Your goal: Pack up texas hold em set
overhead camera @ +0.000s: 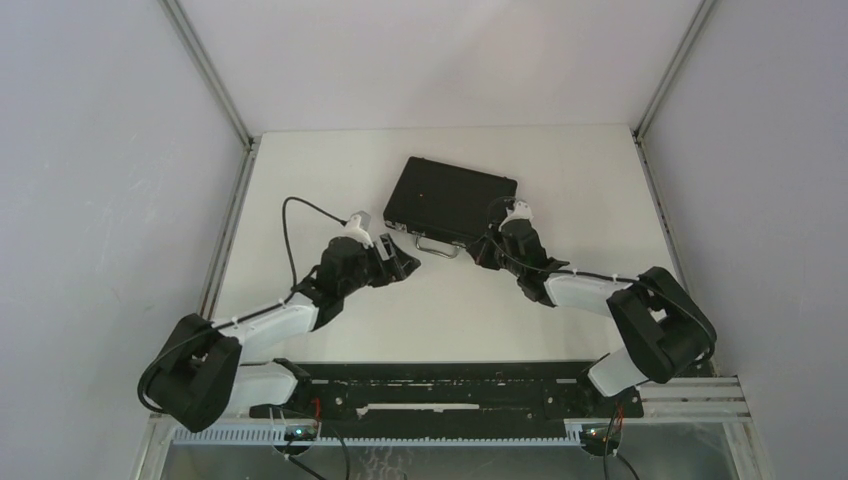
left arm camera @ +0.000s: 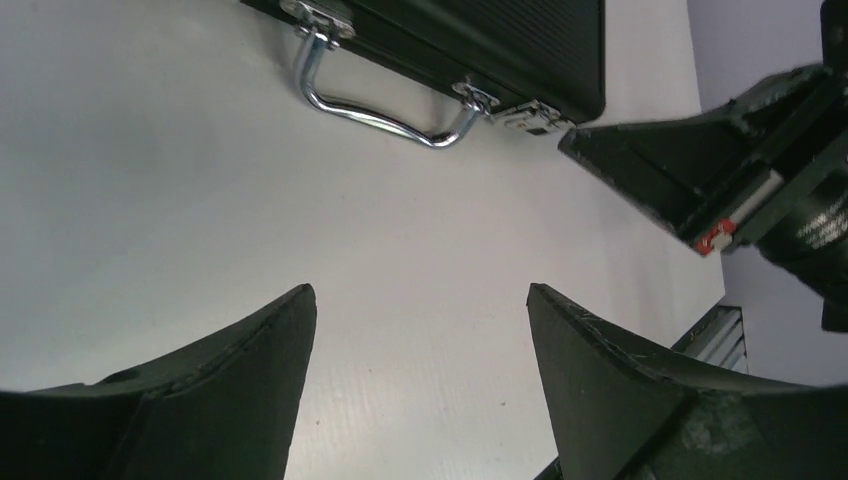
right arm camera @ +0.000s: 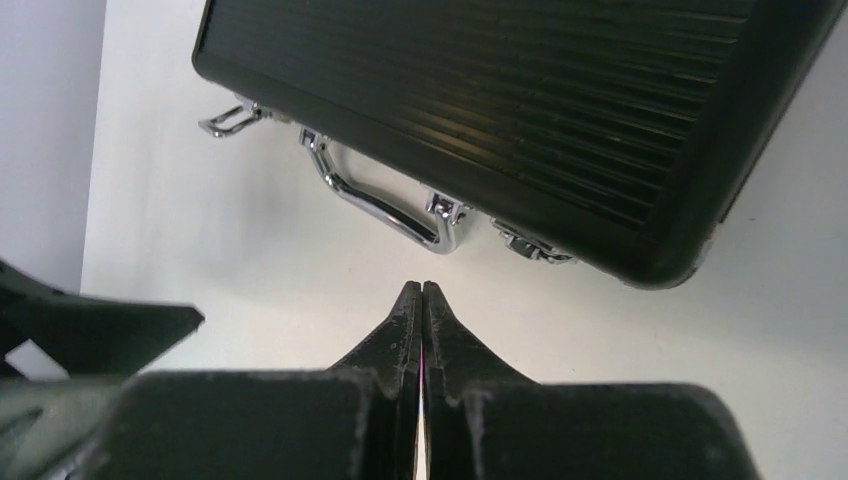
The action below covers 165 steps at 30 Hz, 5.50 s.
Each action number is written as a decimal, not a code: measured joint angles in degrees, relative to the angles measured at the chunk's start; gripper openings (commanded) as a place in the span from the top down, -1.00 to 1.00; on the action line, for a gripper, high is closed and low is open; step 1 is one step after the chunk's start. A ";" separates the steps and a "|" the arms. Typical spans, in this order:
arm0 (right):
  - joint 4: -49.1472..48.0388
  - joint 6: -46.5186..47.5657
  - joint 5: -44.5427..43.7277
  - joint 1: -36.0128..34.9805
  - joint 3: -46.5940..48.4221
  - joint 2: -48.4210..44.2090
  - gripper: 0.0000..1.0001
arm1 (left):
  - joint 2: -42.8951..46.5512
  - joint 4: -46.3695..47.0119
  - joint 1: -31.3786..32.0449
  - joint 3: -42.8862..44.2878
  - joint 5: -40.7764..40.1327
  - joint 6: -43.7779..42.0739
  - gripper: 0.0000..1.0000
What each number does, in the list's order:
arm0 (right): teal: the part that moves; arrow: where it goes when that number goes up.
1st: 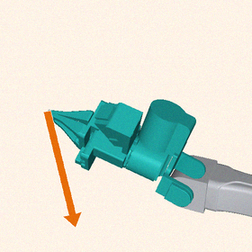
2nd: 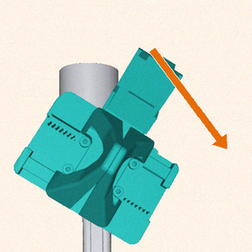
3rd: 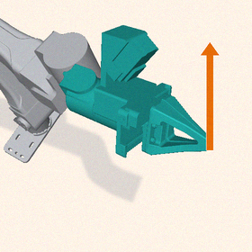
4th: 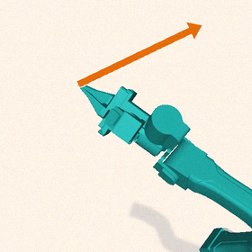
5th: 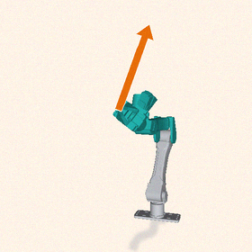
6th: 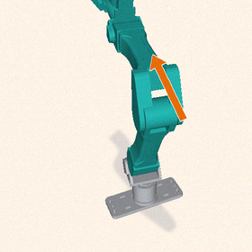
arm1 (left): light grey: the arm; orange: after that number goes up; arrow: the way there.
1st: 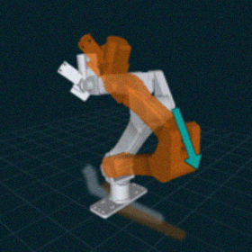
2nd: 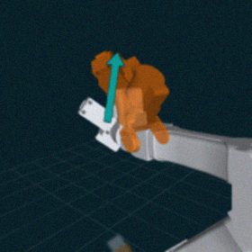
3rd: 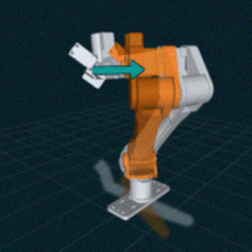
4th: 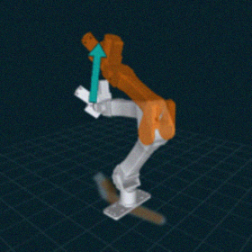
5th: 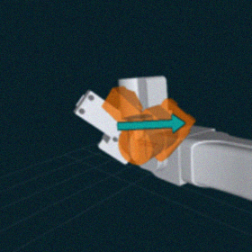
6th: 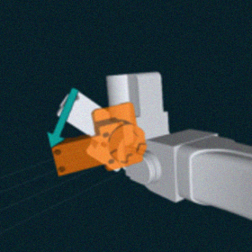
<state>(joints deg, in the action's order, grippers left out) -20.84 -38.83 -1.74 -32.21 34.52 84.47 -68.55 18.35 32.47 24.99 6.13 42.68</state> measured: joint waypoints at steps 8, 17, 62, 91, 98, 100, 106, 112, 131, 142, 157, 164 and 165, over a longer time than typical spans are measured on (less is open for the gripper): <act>-1.49 -0.04 5.22 0.81 0.81 2.97 1.00 | -6.36 1.36 -8.02 8.94 2.54 2.16 0.23; -1.60 -0.11 7.82 2.08 0.81 4.76 1.00 | -19.17 4.07 -11.93 21.22 7.56 3.26 0.99; -2.75 -0.94 8.76 2.99 -2.95 4.63 1.00 | -37.11 -8.50 -18.97 28.96 17.88 18.32 0.99; 0.81 9.40 -0.81 -6.19 -4.17 -11.32 0.11 | -5.73 -23.56 -7.52 19.96 -10.78 2.91 -0.62; 3.23 10.47 -6.43 -10.29 0.13 -3.52 1.00 | 7.45 -24.24 -4.33 11.96 -21.59 0.46 -0.61; 5.01 10.71 -8.26 -11.47 4.44 1.33 1.00 | 11.28 -24.83 -3.80 10.14 -23.74 -0.26 -0.61; 8.07 11.58 -13.35 -12.59 15.85 12.07 1.00 | 17.16 -25.42 -3.65 7.58 -27.15 -1.77 -0.61; 17.22 11.63 -20.15 -12.57 27.15 21.24 1.00 | 17.55 -26.10 -3.63 5.73 -28.02 -2.23 -0.60; 35.82 0.20 -30.51 -7.74 31.85 25.49 1.00 | 11.96 -24.87 -3.61 4.94 -26.40 -2.67 -0.59; 36.57 3.67 -32.04 -6.34 23.28 13.84 0.99 | 11.54 -23.93 -3.61 4.94 -25.03 -3.74 -0.59; 17.68 15.08 -11.17 -2.34 -4.87 -28.22 -0.54 | 12.83 -18.64 -3.61 2.25 -18.08 -5.68 -0.57; 19.98 18.47 -13.25 -1.01 -13.09 -47.54 -0.70 | 10.71 -17.68 -3.61 1.68 -17.22 -5.79 -0.56; 20.15 18.86 -13.31 -0.59 -13.90 -49.16 -0.72 | 10.01 -17.64 -3.61 1.68 -16.92 -5.81 -0.55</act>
<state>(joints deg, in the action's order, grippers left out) -0.69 -19.97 -15.05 -32.80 20.62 35.31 -58.54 0.71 28.86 26.68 -10.79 36.86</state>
